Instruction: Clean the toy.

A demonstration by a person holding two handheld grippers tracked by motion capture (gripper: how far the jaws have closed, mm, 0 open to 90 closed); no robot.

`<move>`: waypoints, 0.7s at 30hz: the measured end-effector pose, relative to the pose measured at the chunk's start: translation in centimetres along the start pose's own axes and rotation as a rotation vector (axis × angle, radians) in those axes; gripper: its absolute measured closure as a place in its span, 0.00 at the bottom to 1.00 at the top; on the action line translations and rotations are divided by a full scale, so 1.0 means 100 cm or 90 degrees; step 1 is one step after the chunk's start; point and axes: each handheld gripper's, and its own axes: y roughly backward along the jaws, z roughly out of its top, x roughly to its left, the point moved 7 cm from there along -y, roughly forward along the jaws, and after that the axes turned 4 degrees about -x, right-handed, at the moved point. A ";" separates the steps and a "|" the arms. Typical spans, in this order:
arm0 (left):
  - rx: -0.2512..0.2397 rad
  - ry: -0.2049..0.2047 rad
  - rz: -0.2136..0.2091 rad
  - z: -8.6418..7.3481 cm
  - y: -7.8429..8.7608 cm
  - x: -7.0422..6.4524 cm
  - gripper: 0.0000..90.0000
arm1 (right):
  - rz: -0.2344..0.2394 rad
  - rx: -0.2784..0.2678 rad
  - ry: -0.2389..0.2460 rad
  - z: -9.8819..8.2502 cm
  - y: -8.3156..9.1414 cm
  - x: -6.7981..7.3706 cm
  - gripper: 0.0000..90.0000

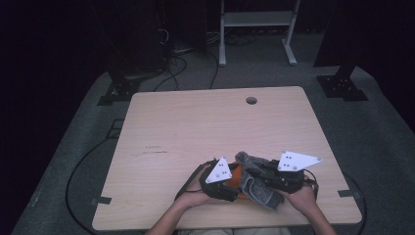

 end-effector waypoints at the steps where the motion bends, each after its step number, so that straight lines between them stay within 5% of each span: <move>1: -0.005 0.002 0.005 0.000 0.001 0.002 0.34 | -0.014 -0.002 0.001 -0.002 0.002 -0.006 0.85; 6: -0.012 0.025 0.024 0.000 0.001 0.010 0.32 | -0.065 0.015 -0.031 -0.020 0.020 -0.026 0.86; 11: -0.012 0.052 0.027 -0.002 0.000 0.016 0.31 | -0.039 0.020 -0.019 -0.022 0.023 -0.009 0.85; 15: 0.001 0.013 -0.025 -0.003 -0.001 0.001 0.31 | 0.001 0.009 0.015 -0.003 0.005 0.007 0.85; 21: -0.009 0.012 -0.025 -0.004 0.002 0.004 0.33 | -0.029 0.000 -0.001 -0.004 0.006 -0.011 0.86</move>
